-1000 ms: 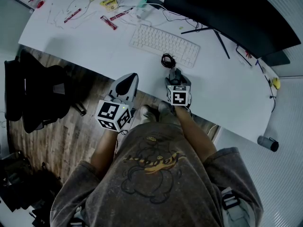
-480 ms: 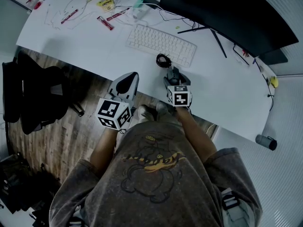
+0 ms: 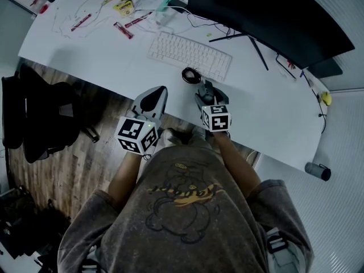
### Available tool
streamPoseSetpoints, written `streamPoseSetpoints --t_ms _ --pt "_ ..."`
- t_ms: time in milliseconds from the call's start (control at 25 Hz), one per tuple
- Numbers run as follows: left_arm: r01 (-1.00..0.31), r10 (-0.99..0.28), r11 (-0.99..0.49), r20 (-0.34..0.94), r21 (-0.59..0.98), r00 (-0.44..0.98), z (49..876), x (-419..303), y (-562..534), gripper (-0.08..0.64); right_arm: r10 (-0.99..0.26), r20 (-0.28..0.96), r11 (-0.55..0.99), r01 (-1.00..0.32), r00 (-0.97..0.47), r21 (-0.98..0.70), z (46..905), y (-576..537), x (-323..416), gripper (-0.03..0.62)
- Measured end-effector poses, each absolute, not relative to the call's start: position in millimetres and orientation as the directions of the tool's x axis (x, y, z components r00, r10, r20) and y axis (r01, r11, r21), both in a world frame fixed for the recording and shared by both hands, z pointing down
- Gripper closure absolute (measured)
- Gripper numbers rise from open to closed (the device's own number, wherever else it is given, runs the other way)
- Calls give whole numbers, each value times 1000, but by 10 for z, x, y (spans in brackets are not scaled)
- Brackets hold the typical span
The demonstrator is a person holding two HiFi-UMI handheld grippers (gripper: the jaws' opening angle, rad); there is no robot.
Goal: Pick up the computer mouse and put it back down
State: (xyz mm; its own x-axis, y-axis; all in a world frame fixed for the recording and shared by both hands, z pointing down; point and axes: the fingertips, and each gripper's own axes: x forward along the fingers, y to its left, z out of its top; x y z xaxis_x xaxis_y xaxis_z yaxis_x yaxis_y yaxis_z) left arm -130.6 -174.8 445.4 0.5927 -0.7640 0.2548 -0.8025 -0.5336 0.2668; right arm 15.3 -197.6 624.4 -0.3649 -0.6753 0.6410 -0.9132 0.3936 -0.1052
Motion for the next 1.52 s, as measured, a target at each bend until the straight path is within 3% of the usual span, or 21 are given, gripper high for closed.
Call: streamPoseSetpoints --t_ms 880,1520 --pt "-785 -764 -562 201 261 613 4264 -961 -1893 541 -786 411 457 -881 -463 -119 4986 -2093 345 290" --pt "-782 -772 -565 167 263 614 4140 -923 -1953 541 -817 348 452 -885 -460 -110 4522 -2048 566 296"
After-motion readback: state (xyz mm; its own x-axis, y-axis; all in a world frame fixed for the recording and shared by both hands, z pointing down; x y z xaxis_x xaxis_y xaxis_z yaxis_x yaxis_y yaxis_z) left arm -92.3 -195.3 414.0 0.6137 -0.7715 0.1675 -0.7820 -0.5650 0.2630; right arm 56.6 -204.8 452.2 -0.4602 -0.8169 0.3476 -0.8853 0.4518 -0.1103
